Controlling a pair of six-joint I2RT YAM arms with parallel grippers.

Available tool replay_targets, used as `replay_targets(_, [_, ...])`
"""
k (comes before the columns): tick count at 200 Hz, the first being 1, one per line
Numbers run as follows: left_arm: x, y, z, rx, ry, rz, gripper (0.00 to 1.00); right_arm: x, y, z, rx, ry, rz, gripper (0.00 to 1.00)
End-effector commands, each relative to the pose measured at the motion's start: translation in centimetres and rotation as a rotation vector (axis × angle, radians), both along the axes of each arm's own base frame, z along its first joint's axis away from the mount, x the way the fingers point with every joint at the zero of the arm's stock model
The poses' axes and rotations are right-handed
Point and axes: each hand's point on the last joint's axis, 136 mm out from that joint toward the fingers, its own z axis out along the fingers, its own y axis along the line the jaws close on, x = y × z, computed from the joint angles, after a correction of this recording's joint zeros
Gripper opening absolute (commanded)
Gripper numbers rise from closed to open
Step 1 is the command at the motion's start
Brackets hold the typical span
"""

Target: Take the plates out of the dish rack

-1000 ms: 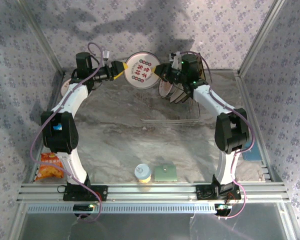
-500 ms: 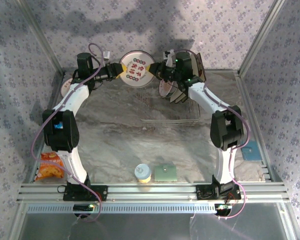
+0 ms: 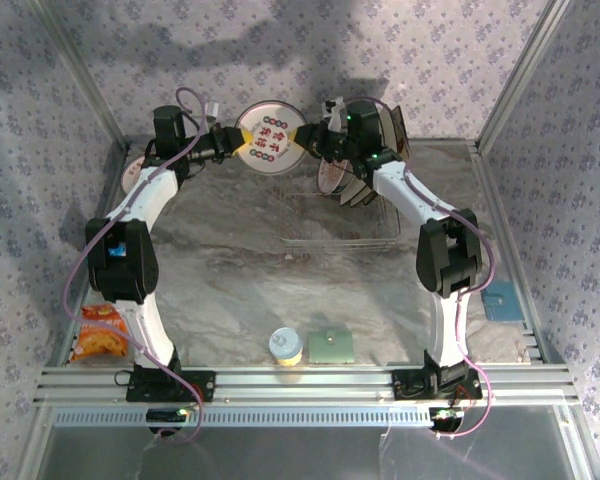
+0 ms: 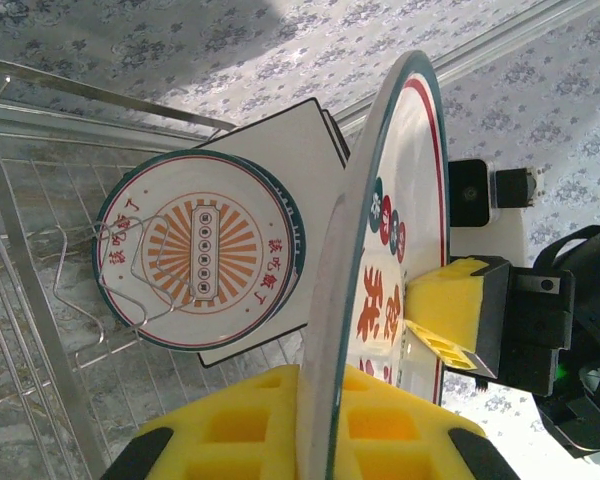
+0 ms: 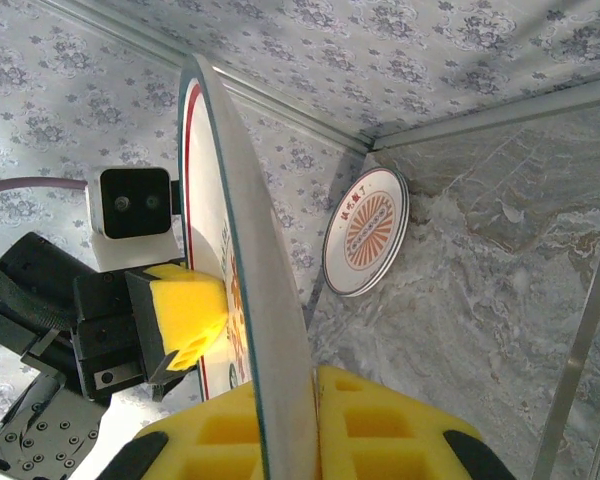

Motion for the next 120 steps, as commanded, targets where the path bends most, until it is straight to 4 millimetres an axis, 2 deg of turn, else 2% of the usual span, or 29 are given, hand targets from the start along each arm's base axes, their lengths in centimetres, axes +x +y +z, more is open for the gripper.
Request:
replay_targets(1, [0.0,-0.6,0.6,0.006,-0.066,-0.024,0.00,-0.3,0.9,1.9,0.007,-0.043,0.025,0.00])
replay_targets(10, [0.0,-0.6,0.7,0.006,-0.067,-0.021,0.00,-0.2,0.9,1.8,-0.007,-0.045,0.022,0.16])
replay_targets(25, [0.2,-0.3,0.8,0.006,-0.068,-0.012,0.00,-0.2,0.6,1.7,-0.039,-0.044,0.015,0.51])
replay_targets(31, [0.3,-0.2,0.9,0.006,-0.069,-0.006,0.00,-0.2,0.5,1.7,-0.046,-0.042,0.014,0.62])
replay_targets(53, [0.4,0.3,1.2,0.004,-0.068,0.011,0.00,-0.1,-0.1,2.1,-0.052,-0.043,0.008,0.89])
replay_targets(68, [0.6,0.8,1.5,0.001,-0.072,0.024,0.00,0.0,-0.7,2.2,-0.072,-0.045,-0.002,1.00])
replay_targets(101, [1.0,2.0,2.2,0.000,-0.080,0.058,0.00,0.0,-2.5,2.2,-0.214,-0.056,-0.049,1.00])
replay_targets(120, [1.5,3.7,2.6,0.003,-0.084,0.109,0.00,0.0,-4.3,2.1,-0.350,-0.072,-0.097,1.00])
